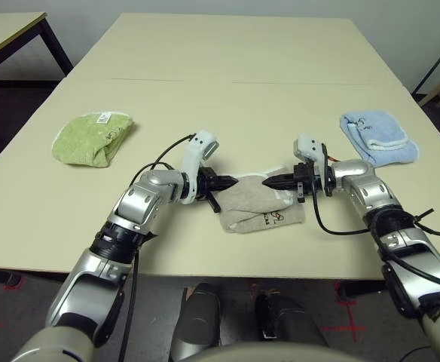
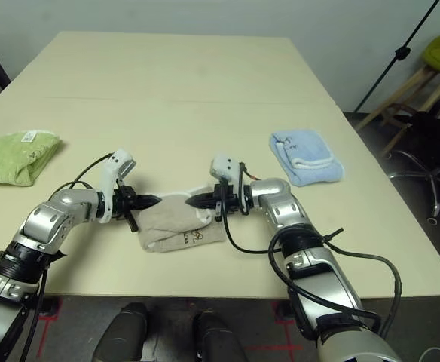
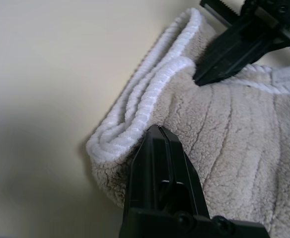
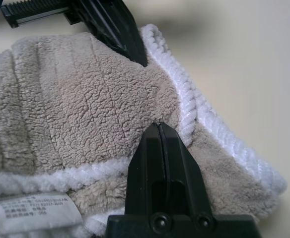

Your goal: Fold the towel and set it aside.

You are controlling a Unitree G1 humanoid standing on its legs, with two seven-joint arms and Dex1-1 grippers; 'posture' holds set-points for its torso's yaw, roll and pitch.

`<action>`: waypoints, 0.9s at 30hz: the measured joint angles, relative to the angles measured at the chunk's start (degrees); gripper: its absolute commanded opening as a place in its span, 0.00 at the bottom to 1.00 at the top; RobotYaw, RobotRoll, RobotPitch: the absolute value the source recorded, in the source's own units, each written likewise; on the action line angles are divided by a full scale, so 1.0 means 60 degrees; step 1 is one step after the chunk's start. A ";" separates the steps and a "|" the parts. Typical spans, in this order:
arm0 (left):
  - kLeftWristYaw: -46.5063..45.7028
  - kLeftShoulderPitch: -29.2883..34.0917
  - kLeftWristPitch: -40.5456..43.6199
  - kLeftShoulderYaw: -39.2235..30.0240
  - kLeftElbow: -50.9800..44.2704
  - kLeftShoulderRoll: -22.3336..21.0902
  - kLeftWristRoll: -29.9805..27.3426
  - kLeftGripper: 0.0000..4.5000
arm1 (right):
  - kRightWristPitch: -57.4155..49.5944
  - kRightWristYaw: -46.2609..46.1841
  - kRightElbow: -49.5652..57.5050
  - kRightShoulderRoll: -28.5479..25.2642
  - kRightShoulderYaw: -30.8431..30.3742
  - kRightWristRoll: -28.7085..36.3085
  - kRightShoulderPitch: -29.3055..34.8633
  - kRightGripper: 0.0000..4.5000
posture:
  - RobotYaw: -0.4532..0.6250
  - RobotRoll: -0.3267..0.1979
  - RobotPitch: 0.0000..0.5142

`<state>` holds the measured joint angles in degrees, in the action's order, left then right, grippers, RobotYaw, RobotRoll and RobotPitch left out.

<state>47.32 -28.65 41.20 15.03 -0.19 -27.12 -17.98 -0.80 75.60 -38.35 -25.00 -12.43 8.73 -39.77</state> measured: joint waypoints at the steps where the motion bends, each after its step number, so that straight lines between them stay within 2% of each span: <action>1: -0.0015 0.0010 0.0051 -0.0008 -0.0040 0.0017 -0.0003 0.00 | 0.0033 0.0000 -0.0023 0.0000 0.0002 0.0000 0.0000 0.01 | 0.61 0.62 0.32; 4: -0.0044 -0.0010 0.0301 -0.0150 -0.0169 0.0079 -0.0108 0.00 | -0.0004 0.0005 -0.0039 0.0018 0.0042 0.0021 -0.0003 0.01 | 0.61 0.62 0.32; 8: -0.0060 -0.0339 0.1021 -0.0808 -0.0343 0.0240 -0.0773 0.00 | -0.0475 0.0152 -0.0005 0.0039 0.0189 0.0205 -0.0131 0.01 | 0.61 0.62 0.32; 15: -0.0600 -0.0989 0.3860 -0.3638 -0.1410 0.0023 -0.3110 0.48 | -0.1482 0.1135 0.0780 -0.0876 0.0979 0.1116 -0.0842 0.53 | 0.60 0.62 0.30; 18: -0.0756 -0.0936 0.4462 -0.4300 -0.1513 -0.0367 -0.3608 0.69 | -0.2272 0.1409 0.0927 -0.1437 0.1213 0.1332 -0.0985 0.76 | 0.60 0.62 0.30; 21: -0.0638 -0.0440 0.4289 -0.4589 -0.1747 -0.0826 -0.3803 0.91 | -0.3913 0.1156 0.0990 -0.1761 0.1262 0.1484 -0.0969 1.00 | 0.61 0.62 0.29; 22: -0.0469 -0.0198 0.4052 -0.4582 -0.1917 -0.0995 -0.3830 0.99 | -0.4434 0.1103 0.1084 -0.1913 0.1260 0.1510 -0.0918 1.00 | 0.61 0.62 0.29; 27: 0.0687 0.0877 0.2911 -0.4635 -0.2474 -0.1809 -0.4070 1.00 | -0.7419 0.1141 0.1564 -0.2534 0.1311 0.2176 -0.0725 1.00 | 0.61 0.62 0.28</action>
<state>51.44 -23.39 58.66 -12.79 -15.04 -37.97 -42.40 -45.31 82.45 -28.97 -40.21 -4.57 21.78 -44.12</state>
